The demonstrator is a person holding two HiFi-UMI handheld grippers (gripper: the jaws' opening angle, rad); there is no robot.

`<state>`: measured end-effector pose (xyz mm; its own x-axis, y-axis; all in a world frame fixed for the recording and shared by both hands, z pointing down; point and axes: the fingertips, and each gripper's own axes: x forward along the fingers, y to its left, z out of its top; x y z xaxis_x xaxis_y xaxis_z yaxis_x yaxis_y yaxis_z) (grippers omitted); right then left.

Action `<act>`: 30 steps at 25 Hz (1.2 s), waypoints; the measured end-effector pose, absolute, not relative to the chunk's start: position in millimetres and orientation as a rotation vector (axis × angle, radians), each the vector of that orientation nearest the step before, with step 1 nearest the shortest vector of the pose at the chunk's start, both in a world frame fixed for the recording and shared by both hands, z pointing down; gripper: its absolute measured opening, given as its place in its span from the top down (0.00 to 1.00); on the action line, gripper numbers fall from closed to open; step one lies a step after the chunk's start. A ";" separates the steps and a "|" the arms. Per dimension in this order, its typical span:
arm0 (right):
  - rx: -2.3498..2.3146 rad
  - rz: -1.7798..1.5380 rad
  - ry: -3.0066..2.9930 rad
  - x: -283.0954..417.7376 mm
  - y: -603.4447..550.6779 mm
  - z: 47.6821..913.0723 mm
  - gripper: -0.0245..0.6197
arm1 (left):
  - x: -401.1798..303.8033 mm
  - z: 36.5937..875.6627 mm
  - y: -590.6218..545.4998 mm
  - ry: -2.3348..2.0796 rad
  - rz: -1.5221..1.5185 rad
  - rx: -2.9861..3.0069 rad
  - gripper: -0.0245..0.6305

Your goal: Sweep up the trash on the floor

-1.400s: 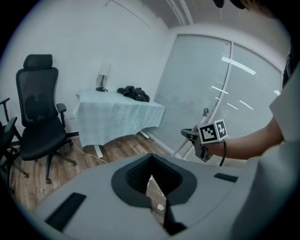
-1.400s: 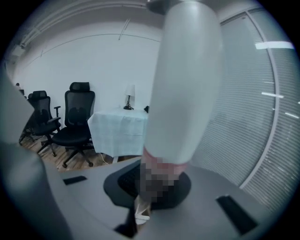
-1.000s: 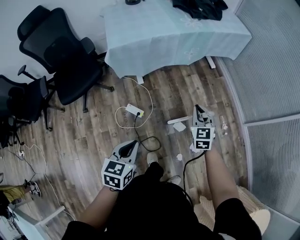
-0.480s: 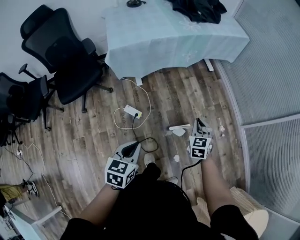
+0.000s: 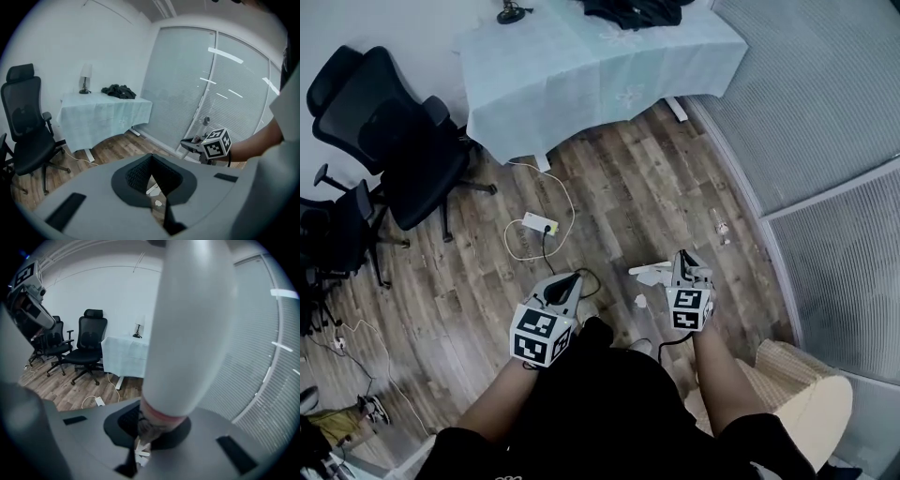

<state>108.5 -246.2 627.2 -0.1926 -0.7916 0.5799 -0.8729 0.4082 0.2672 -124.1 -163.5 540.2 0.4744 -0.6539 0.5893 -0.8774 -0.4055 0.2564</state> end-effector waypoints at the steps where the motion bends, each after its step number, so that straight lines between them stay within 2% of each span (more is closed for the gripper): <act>1: 1.424 0.178 -2.000 116.8 -242.4 627.7 0.93 | -117.9 540.5 -162.6 -1.253 0.550 2.196 0.97; 13: 1.588 0.198 -1.949 188.8 -227.3 594.3 0.93 | -76.2 535.1 -154.2 -1.158 0.578 2.287 0.97; 19: 1.768 0.188 -1.840 256.7 -227.1 569.0 0.93 | -58.2 535.1 -155.7 -1.104 0.601 2.321 0.97; 30: 1.986 0.239 -1.503 349.0 -203.6 615.4 0.93 | -58.9 540.7 -143.3 -1.066 0.726 2.346 0.97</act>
